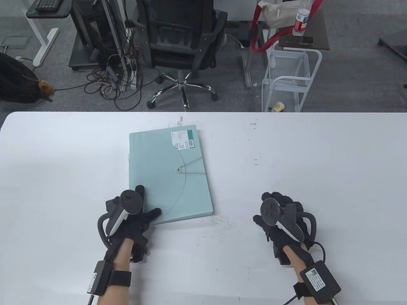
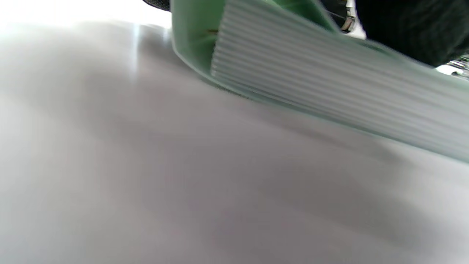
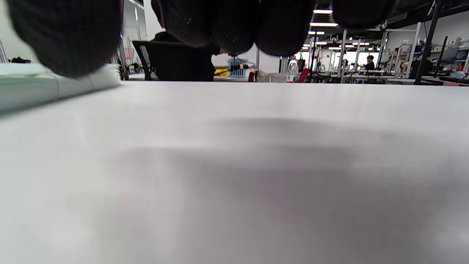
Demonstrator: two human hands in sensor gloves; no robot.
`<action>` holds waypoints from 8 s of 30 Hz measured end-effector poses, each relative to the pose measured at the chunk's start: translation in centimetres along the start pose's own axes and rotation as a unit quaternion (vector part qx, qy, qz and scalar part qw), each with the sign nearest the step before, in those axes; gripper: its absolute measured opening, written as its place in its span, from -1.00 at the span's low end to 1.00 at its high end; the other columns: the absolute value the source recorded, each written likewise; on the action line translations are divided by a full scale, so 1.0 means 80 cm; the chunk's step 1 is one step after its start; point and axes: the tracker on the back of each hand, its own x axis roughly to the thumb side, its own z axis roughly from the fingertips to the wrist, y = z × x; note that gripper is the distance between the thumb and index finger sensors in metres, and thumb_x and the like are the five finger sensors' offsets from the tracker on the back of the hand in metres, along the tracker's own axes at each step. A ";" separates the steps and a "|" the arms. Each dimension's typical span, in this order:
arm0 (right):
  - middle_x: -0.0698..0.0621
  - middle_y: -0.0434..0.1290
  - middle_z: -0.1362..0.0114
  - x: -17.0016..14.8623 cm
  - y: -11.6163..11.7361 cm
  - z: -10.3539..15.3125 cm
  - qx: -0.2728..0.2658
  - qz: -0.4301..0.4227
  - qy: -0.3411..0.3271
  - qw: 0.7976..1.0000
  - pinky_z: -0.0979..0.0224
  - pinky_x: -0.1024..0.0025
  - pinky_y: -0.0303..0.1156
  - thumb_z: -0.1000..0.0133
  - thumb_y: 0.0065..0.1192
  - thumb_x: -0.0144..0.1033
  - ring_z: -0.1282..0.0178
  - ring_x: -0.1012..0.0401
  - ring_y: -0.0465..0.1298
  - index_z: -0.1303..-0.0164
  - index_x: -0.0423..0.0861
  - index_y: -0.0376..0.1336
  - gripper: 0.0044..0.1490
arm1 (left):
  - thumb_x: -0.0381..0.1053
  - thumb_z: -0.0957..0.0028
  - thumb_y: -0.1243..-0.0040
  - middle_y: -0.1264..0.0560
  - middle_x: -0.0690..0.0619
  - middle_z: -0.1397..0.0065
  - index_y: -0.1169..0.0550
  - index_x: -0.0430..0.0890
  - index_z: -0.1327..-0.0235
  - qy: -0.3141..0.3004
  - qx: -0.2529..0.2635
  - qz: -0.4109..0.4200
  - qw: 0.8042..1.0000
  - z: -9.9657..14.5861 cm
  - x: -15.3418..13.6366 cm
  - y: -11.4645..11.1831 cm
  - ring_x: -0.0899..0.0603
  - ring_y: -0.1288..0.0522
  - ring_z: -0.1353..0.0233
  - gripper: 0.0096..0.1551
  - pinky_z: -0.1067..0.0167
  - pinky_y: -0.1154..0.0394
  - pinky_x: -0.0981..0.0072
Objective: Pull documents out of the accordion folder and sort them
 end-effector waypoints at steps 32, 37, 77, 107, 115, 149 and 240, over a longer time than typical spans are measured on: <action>-0.02 0.36 -0.33 0.041 0.001 -0.080 0.019 0.070 0.041 0.997 0.40 0.34 0.53 0.10 0.42 -0.05 0.40 0.20 0.59 -0.01 0.14 0.49 -0.53 | 0.53 0.08 0.06 0.42 0.00 -0.65 0.08 0.37 -0.58 -0.205 -0.125 0.026 0.970 0.045 0.125 -0.063 -0.24 0.38 -0.68 -0.03 -0.52 0.30 -0.26; -0.03 0.32 -0.37 0.040 -0.003 -0.078 -0.004 0.043 0.026 0.999 0.38 0.33 0.54 0.12 0.42 -0.12 0.37 0.19 0.60 0.00 0.11 0.50 -0.54 | 0.51 0.07 0.03 0.41 0.00 -0.65 0.02 0.40 -0.56 -0.204 -0.127 0.025 0.970 0.045 0.127 -0.063 -0.24 0.35 -0.68 -0.08 -0.52 0.28 -0.26; -0.01 0.36 -0.44 0.032 0.022 -0.069 0.071 0.090 0.055 0.992 0.15 0.18 0.56 0.10 0.24 0.19 -0.05 0.00 0.62 -0.35 0.09 0.28 -0.20 | 0.50 0.11 -0.20 0.25 -0.12 -0.71 0.27 0.22 -0.52 -0.280 -0.067 0.113 0.951 0.070 0.133 -0.033 -0.35 0.21 -0.71 0.25 -0.50 0.27 -0.37; -0.05 0.26 -0.52 0.045 0.015 -0.067 0.050 0.118 0.072 0.989 -0.35 -0.21 0.32 0.11 0.30 0.15 -0.47 -0.15 0.37 -0.42 0.07 0.22 -0.13 | -0.13 -0.10 -0.13 -0.37 0.07 -0.59 -0.42 0.19 -0.39 -0.054 0.135 -0.112 0.983 0.035 0.043 -0.003 -0.16 -0.44 -0.57 -0.45 -0.51 -0.31 -0.08; 0.00 0.36 -0.46 0.131 -0.002 -0.052 0.044 0.036 -0.024 0.998 0.10 0.13 0.56 0.03 0.26 0.04 -0.06 -0.04 0.64 -0.44 0.09 0.18 -0.21 | 0.40 -0.04 -0.03 -0.03 -0.08 -0.73 -0.15 0.11 -0.61 -0.043 0.013 -0.025 0.999 0.032 0.038 -0.014 -0.29 -0.09 -0.71 -0.11 -0.54 -0.10 -0.27; -0.02 0.42 -0.20 0.232 -0.019 -0.067 0.144 0.126 -0.020 0.981 0.44 0.38 0.56 0.30 0.02 0.61 0.48 0.25 0.65 -0.55 -0.05 -0.06 0.35 | 0.47 0.06 -0.01 0.13 -0.35 -0.67 0.02 -0.26 -0.60 0.007 -0.026 -0.115 0.993 0.039 0.077 -0.043 -0.48 0.04 -0.65 0.21 -0.52 0.04 -0.37; -0.28 0.29 -0.27 -0.059 -0.064 -0.047 0.065 -0.681 -0.025 0.729 -0.24 -0.39 0.24 -0.03 0.24 0.14 -0.38 -0.36 0.28 -0.51 -0.24 -0.13 0.09 | 0.39 0.00 -0.29 -0.39 -0.20 -0.60 -0.63 -0.05 -0.29 -0.152 -0.178 -0.039 0.971 0.052 0.367 0.060 -0.34 -0.40 -0.47 -0.26 -0.38 -0.25 -0.23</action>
